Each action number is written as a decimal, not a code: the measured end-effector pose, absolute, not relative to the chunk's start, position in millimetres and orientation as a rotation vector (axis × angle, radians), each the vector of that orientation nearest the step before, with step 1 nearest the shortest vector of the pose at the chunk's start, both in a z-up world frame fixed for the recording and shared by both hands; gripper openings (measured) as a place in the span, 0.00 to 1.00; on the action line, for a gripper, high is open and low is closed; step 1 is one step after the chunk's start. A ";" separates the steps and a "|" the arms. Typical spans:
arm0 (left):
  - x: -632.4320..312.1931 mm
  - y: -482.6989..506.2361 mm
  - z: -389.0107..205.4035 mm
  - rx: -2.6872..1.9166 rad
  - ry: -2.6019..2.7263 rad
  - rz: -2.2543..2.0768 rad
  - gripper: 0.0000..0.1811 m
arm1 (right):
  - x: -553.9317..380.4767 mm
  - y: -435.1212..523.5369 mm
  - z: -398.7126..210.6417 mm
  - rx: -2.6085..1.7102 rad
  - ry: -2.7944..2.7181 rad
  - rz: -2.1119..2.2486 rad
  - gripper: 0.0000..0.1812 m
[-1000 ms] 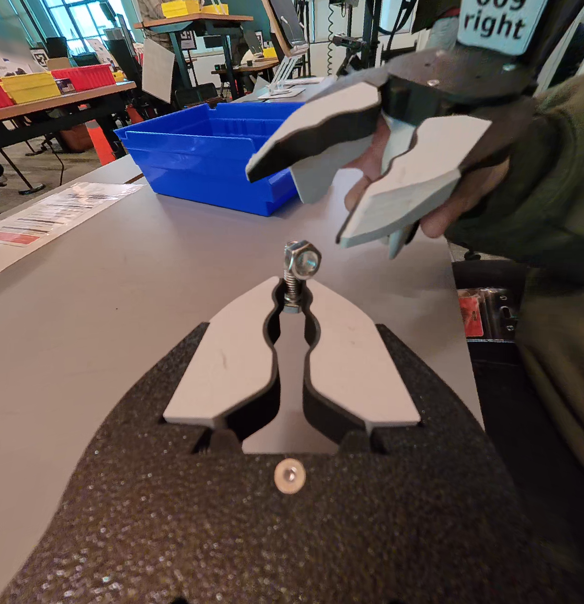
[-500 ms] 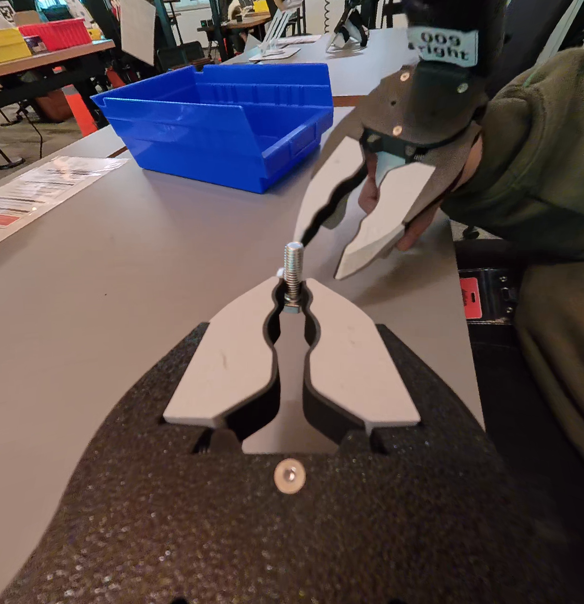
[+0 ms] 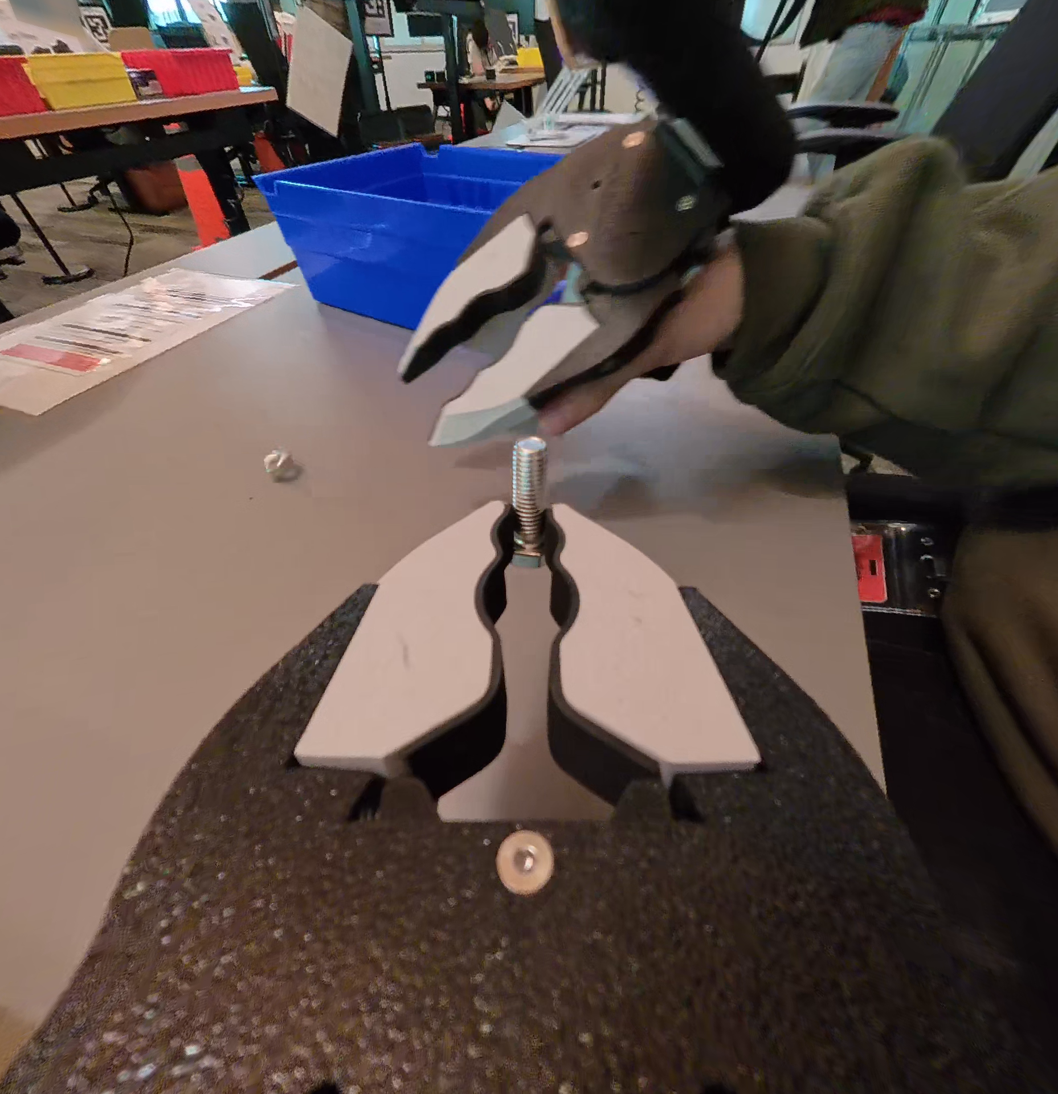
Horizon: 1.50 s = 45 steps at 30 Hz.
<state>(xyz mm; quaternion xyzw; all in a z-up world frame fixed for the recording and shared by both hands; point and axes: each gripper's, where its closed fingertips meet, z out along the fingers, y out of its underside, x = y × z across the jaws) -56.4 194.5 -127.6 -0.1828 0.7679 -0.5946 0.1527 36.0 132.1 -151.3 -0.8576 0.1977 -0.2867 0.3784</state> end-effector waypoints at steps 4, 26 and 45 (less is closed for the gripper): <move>-54.9 202.2 -128.6 -0.532 2.194 -1.691 0.05 | 90.3 153.0 -162.4 -2.273 0.497 -0.801 0.23; -51.4 221.2 -122.3 -0.554 2.164 -1.784 0.05 | 167.2 182.7 -203.1 -2.516 0.460 -0.410 0.08; -52.2 224.8 -123.2 -0.565 2.174 -1.785 0.05 | 153.3 174.2 -203.3 -2.548 0.419 -0.387 0.10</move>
